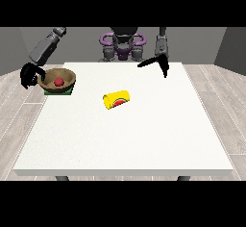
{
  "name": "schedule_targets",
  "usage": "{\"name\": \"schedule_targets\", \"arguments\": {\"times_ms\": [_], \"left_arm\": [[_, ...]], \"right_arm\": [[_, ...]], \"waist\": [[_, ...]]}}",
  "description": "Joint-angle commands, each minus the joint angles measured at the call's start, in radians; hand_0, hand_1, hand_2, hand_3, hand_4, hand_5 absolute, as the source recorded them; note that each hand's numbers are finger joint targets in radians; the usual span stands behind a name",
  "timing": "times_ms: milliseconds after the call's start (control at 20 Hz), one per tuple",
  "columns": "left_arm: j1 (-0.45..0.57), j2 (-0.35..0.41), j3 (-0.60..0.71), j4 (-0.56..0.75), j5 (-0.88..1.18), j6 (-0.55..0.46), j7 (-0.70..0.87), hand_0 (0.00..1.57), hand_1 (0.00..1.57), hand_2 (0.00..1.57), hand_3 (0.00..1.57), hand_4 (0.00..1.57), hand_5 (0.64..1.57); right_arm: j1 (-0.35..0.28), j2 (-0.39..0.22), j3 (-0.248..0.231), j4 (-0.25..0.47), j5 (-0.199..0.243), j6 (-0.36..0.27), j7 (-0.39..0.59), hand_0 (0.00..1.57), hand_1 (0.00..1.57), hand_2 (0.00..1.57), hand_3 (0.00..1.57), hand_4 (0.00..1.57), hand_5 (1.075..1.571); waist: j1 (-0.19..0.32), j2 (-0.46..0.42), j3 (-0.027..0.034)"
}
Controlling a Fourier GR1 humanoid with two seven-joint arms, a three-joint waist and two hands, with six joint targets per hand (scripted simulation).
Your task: Pick the cup and pour the ball into the bowl, then pick the bowl and place it on the pad
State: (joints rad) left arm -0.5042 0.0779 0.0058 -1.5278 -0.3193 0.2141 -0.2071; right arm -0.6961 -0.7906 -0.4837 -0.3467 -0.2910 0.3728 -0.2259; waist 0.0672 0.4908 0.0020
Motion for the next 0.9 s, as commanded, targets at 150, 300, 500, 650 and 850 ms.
{"name": "schedule_targets", "arguments": {"times_ms": [150,300,500,650,850], "left_arm": [[0.031,0.017,0.0,-0.098,0.036,-0.051,0.064,0.0,0.0,0.0,0.0,0.0,1.566],[0.037,-0.001,-0.006,-0.024,0.009,-0.026,0.062,0.0,0.0,0.0,0.0,0.0,1.566],[0.049,0.036,0.015,-0.077,0.048,-0.072,0.059,0.0,0.0,0.0,0.0,0.0,1.566],[0.046,0.012,0.003,-0.125,0.052,-0.058,0.071,0.0,0.0,0.0,0.0,0.0,1.565],[0.007,0.027,0.015,-0.151,0.022,-0.031,0.078,0.0,0.0,0.0,0.0,0.0,1.565]], "right_arm": [[-0.05,-0.065,-0.044,0.06,-0.047,0.041,0.081,1.57,1.57,1.57,0.26,0.74,1.57],[-0.006,0.0,0.014,0.04,0.0,-0.007,0.09,1.57,1.57,1.57,1.08,0.74,1.57],[0.047,0.021,0.05,0.035,0.045,-0.009,0.009,1.57,1.57,1.57,0.92,0.7,1.568],[0.045,-0.026,0.071,0.03,0.077,0.017,-0.015,1.57,1.57,1.57,1.21,0.67,1.558],[-0.004,-0.128,0.05,0.051,0.078,-0.055,0.051,1.1,1.1,1.05,0.87,0.0,1.539]], "waist": [[0.015,-0.008,-0.0001],[-0.007,-0.082,-0.0012],[0.015,-0.059,-0.0006],[0.003,-0.016,0.0002],[-0.008,0.062,0.0005]]}}
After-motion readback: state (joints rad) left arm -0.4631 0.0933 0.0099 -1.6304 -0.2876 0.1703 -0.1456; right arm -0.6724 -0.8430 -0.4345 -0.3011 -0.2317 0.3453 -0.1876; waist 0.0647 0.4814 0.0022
